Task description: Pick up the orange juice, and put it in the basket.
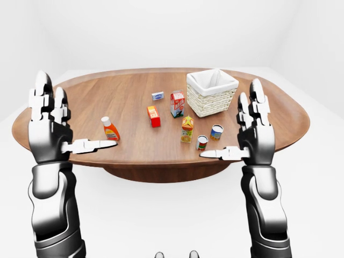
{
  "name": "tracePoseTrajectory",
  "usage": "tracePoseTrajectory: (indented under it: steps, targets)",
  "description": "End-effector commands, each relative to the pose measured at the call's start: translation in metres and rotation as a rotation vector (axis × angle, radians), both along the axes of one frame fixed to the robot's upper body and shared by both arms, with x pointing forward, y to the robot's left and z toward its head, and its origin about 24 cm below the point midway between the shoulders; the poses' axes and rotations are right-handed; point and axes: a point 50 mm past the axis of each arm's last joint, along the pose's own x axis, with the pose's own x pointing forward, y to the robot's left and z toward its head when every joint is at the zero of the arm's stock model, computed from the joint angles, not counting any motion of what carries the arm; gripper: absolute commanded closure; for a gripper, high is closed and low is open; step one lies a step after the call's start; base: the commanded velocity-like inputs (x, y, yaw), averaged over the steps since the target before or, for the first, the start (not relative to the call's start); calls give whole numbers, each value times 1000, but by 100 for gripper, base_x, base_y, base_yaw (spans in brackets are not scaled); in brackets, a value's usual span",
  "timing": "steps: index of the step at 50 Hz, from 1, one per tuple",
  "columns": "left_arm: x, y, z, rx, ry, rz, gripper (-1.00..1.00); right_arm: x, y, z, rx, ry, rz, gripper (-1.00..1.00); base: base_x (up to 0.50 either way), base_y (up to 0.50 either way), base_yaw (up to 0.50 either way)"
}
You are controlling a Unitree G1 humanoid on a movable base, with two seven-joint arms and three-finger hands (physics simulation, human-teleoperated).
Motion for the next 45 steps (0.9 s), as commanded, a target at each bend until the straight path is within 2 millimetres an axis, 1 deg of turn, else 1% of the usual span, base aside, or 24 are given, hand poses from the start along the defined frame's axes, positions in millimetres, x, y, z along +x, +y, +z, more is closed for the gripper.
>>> tracePoseTrajectory:
  steps: [1, 3, 4, 5, 10, 27, 35, 45]
  targets:
    - [0, 15, 12, -18, -41, 24, -100, -9, 3, 19, -11, -96, -2, -100, 0, 0, 0]
    - [0, 15, 12, -19, -41, 24, -100, -9, 3, 19, -11, -96, -2, -100, 0, 0, 0]
    - [-17, 7, 21, 21, -95, 28, -100, -10, 7, 25, -36, -122, -5, -100, 0, 0, 0]
    - [-19, 6, 21, 25, -100, 28, -100, -10, 7, 25, -38, -124, -6, -100, 0, 0, 0]
    - [-17, 5, 20, 47, -90, 27, -100, -9, 8, 21, -47, -105, -1, -100, 0, 0, 0]
    - [-18, 4, 20, 58, -86, 29, -100, -8, 7, 20, -49, -99, -15, -100, 0, 0, 0]
    - [-14, 5, 16, 53, -68, 29, -100, -8, 7, 17, -69, -83, -12, -100, 33, -23, 0]
    - [-14, 5, 17, 54, -70, 29, -100, -8, 10, 13, -114, -66, -1, -100, 44, -27, 0]
